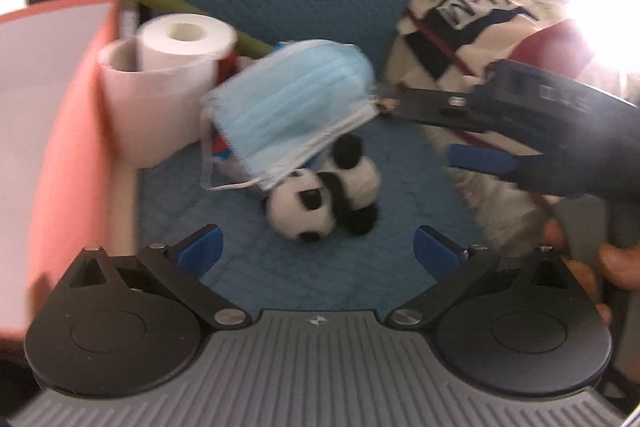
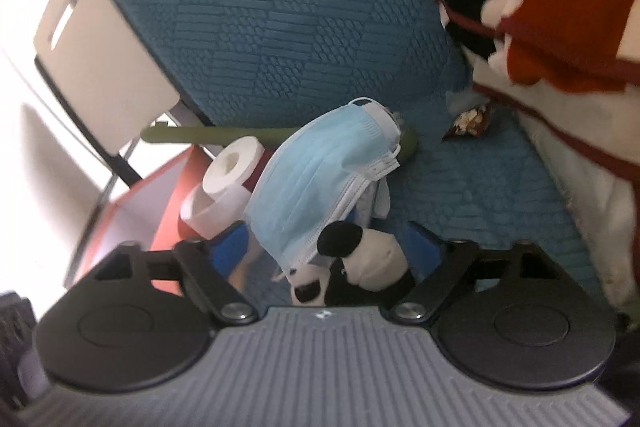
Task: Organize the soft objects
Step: 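Move the left tool to the panda plush while the right tool reaches the blue mask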
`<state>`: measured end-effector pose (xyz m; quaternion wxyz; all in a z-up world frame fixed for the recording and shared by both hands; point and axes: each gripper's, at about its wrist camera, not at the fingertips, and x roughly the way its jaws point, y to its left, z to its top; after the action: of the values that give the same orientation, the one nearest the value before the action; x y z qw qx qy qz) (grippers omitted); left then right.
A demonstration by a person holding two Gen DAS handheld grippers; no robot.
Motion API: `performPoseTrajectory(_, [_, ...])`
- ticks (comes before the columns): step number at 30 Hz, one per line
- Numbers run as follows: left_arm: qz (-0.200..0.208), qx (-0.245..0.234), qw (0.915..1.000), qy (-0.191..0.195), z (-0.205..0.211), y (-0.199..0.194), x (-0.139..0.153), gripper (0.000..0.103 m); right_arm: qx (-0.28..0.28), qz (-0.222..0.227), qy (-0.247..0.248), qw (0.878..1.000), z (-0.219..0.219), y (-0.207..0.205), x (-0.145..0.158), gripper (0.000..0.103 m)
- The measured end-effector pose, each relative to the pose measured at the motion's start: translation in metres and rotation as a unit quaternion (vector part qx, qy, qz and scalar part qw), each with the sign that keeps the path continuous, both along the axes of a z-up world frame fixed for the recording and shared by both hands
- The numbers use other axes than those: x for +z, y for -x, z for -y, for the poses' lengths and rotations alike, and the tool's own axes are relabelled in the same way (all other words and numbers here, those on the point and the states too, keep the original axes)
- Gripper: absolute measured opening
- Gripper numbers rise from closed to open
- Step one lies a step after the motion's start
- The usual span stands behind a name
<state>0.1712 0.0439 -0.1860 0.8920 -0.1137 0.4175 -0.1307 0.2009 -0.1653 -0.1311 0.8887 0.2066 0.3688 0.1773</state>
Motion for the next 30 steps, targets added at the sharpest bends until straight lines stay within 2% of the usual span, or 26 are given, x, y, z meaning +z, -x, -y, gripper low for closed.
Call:
performPoseTrajectory(2, [0.000, -0.001, 1.0000, -0.002, 0.002, -0.006, -0.003, 0.094, -0.003, -0.013, -0.026, 1.000, 0.003, -0.010, -0.007, 0.076])
performPoseTrajectory(5, [0.008, -0.001, 0.9999, -0.012, 0.007, -0.016, -0.009, 0.091, -0.011, -0.034, -0.068, 0.997, 0.009, -0.024, -0.018, 0.070])
performPoseTrajectory(8, [0.024, 0.004, 0.9987, -0.044, 0.016, -0.023, -0.016, 0.087, -0.013, -0.055, -0.094, 0.994, 0.010, -0.037, -0.027, 0.065])
performPoseTrajectory(15, [0.028, -0.005, 0.9962, -0.083, 0.029, -0.038, -0.035, 0.083, -0.006, -0.087, -0.097, 0.991, 0.003, -0.069, -0.039, 0.066])
performPoseTrajectory(22, [0.013, -0.004, 0.9971, -0.075, 0.028, -0.048, -0.051, 0.080, 0.002, -0.101, -0.094, 0.990, -0.005, -0.091, -0.053, 0.065])
performPoseTrajectory(27, [0.010, -0.002, 0.9981, -0.061, 0.025, -0.051, -0.057, 0.080, 0.003, -0.099, -0.092, 0.991, -0.010, -0.097, -0.059, 0.044])
performPoseTrajectory(30, [0.008, -0.006, 0.9985, -0.054, 0.025, -0.051, -0.059, 0.075, 0.004, -0.095, -0.084, 0.992, -0.014, -0.100, -0.061, 0.034])
